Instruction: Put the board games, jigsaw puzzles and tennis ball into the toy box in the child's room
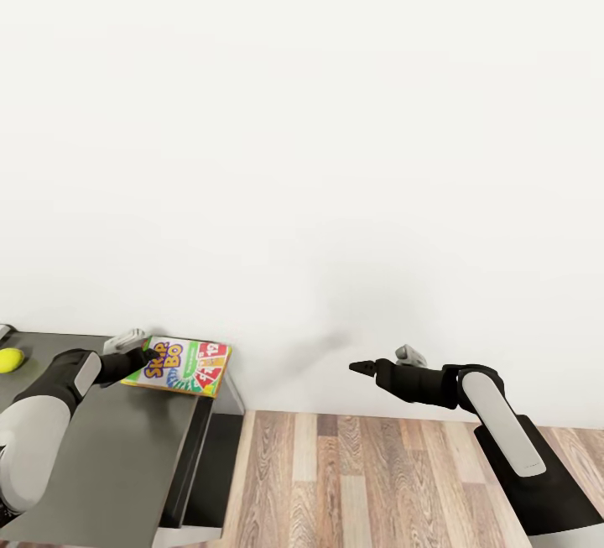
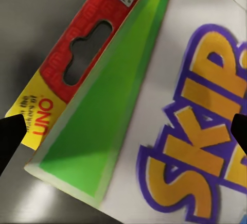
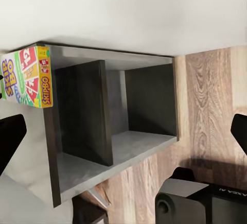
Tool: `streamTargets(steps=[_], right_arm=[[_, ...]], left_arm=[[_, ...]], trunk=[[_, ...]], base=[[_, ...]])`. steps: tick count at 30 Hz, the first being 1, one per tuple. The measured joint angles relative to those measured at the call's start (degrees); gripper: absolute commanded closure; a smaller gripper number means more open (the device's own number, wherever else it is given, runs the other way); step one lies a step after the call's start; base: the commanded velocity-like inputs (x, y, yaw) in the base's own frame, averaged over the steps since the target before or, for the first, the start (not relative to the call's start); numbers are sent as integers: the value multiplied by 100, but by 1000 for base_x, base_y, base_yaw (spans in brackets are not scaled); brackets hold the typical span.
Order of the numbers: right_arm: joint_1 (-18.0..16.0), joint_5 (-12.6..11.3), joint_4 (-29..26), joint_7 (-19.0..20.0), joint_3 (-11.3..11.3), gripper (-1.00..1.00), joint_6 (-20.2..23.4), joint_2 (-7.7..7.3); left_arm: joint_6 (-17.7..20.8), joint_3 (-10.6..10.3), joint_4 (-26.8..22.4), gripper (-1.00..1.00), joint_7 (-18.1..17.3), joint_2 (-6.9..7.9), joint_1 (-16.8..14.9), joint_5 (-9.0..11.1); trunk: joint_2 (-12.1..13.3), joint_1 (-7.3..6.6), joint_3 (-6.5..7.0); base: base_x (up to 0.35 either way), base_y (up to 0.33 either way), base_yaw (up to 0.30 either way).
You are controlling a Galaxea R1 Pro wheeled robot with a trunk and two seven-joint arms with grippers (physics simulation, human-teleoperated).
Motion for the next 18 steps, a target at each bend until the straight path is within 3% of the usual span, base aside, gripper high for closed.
streamTargets(steps=[7, 18], right_arm=[[0, 0, 0, 0, 0, -100, 1, 0], [0, 0, 0, 0, 0, -100, 0, 0]], left_arm=[[1, -5, 1, -100, -1, 0, 2, 5], [10, -1, 2, -100, -3, -1, 2, 19]], trunk=[[0, 0, 0], [1, 0, 0]], base=[[0, -6, 0], [0, -91, 0]])
